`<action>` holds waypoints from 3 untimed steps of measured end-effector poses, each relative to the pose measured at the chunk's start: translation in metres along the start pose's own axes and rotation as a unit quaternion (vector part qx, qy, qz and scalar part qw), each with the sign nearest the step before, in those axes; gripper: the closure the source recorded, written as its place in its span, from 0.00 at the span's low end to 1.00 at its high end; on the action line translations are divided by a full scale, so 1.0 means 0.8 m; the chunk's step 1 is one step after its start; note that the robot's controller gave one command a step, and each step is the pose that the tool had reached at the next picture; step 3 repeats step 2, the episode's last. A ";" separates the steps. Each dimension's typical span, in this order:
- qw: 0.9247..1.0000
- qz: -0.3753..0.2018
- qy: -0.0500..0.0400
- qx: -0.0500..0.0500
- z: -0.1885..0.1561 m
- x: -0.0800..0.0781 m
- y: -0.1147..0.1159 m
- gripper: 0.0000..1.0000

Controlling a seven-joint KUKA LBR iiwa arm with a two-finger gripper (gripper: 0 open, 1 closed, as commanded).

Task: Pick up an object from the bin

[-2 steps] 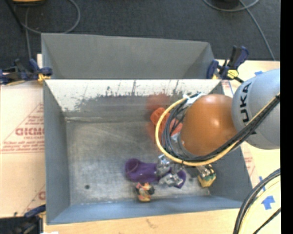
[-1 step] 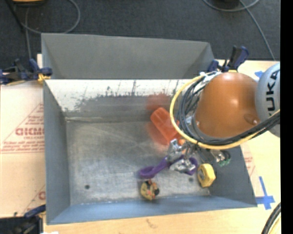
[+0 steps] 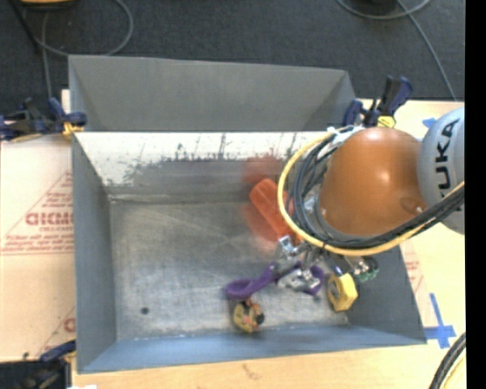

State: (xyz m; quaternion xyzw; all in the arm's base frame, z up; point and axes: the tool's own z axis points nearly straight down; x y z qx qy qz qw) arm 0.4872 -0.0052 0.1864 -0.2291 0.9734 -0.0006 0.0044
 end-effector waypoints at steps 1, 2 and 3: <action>0.995 -0.104 0.001 0.000 0.071 -0.038 0.016 1.00; 0.999 -0.045 0.002 -0.001 -0.068 -0.045 -0.078 1.00; 0.999 -0.045 0.002 -0.001 -0.068 -0.045 -0.078 1.00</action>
Offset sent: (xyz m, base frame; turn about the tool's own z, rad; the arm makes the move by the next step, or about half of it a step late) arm 0.0585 -0.0395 0.0543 -0.0941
